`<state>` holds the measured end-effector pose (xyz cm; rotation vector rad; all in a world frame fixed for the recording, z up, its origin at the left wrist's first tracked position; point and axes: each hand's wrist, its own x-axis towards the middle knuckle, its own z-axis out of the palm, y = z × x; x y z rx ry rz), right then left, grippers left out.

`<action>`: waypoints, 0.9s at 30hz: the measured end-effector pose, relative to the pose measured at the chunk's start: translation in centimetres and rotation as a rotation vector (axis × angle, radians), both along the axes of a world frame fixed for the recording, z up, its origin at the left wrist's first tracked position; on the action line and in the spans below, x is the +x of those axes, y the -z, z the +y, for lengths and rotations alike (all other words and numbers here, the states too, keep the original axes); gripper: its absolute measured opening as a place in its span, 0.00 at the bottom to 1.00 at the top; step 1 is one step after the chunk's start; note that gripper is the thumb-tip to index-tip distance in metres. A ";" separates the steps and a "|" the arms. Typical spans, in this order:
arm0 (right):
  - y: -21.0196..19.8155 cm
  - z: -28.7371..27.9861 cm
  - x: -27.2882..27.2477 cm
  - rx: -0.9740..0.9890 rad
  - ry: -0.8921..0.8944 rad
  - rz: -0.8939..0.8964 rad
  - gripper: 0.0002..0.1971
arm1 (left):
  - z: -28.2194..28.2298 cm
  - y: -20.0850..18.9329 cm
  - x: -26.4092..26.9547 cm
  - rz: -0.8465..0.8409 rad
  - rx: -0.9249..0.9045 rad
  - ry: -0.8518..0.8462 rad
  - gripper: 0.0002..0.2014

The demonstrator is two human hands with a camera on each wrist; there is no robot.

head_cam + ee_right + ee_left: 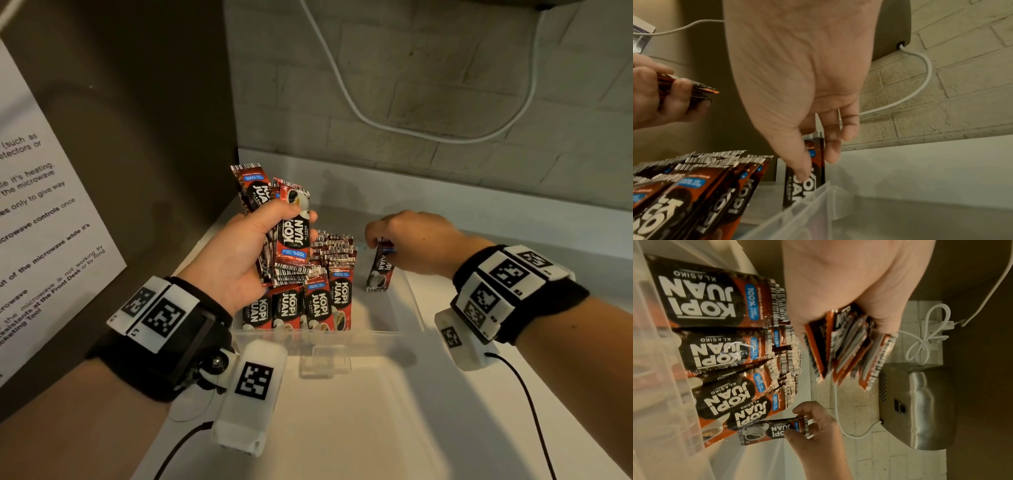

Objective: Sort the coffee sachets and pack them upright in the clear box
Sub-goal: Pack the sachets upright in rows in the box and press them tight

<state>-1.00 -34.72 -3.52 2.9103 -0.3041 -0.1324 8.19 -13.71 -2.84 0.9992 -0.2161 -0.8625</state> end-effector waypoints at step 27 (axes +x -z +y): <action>0.3 -0.8 -0.4 0.079 0.090 -0.065 0.24 | -0.9 0.8 -0.5 0.012 0.028 0.045 0.05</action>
